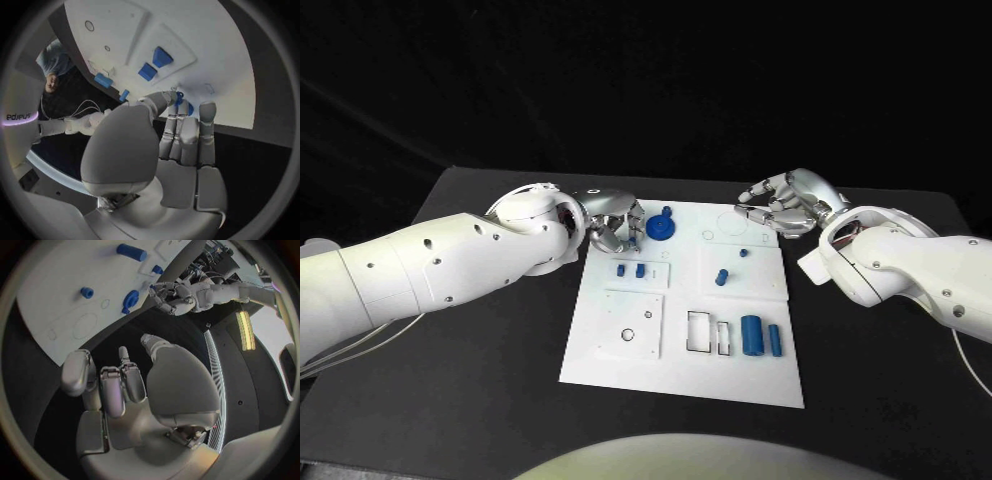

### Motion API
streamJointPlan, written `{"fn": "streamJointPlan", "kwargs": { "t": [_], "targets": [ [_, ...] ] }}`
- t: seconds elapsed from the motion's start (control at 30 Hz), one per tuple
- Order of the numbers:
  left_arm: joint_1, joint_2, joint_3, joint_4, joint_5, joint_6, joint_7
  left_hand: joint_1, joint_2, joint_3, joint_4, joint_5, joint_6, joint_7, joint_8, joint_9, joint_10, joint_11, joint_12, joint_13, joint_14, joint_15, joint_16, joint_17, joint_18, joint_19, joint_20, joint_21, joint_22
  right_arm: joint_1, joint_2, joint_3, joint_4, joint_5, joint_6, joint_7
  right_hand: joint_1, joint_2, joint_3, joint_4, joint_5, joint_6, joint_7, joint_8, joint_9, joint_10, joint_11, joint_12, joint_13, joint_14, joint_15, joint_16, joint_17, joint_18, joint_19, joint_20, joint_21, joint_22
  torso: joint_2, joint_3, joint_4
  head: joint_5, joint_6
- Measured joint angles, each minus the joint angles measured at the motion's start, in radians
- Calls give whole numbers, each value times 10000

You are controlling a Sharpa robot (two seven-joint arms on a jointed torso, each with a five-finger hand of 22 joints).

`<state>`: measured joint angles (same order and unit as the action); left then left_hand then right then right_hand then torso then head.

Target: Assemble the parts on the task board

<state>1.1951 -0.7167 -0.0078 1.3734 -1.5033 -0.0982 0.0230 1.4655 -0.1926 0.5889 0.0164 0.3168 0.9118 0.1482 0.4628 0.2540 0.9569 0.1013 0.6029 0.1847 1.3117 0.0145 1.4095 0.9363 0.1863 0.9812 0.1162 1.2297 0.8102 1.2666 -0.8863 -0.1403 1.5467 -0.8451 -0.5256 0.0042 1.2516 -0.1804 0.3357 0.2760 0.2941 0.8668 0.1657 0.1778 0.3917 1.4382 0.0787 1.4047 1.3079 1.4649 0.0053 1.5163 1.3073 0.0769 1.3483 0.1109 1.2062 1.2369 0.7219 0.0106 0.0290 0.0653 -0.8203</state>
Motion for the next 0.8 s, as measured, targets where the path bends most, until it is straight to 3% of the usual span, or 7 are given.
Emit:
{"fn": "streamJointPlan", "kwargs": {
  "t": [0.8],
  "targets": [
    [0,100,-84,-26,179,156,21,-67,-67,28,-28,-11,0,0,0,-1,34,-34,-26,-8,0,0,0,-107,0,0,0,0,-37,0,-5,1,-4,0,-5,3,0,0,0,0,0,0,0,0,1,0,0,0,-3,0,0,0,0,0,0,0,0,0,4,-3,-7,8,-37]
  ]
}}
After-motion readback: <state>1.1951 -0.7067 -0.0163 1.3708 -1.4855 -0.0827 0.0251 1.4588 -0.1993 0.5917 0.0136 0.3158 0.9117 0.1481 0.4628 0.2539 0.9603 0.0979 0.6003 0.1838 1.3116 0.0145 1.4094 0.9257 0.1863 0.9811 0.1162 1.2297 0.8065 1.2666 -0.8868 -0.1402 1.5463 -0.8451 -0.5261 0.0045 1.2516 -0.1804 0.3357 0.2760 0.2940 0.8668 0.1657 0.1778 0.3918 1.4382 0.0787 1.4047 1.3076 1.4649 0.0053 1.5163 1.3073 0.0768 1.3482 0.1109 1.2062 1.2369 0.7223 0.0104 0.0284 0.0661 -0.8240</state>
